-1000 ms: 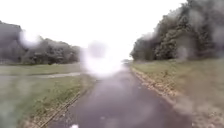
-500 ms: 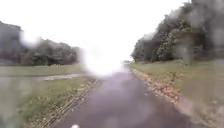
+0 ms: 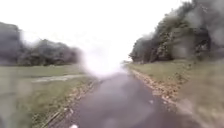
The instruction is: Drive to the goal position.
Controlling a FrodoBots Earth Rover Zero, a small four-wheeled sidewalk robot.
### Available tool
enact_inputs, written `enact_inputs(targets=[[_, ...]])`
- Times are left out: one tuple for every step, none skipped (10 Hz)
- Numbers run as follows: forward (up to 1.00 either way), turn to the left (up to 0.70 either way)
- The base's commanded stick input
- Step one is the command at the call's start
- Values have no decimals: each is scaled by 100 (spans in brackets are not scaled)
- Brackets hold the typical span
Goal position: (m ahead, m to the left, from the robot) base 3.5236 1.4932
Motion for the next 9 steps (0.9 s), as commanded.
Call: enact_inputs(targets=[[85, 0], [85, 0], [85, 0], [85, 0], [85, 0], [85, 0], [85, 0], [85, 0], [85, 0]])
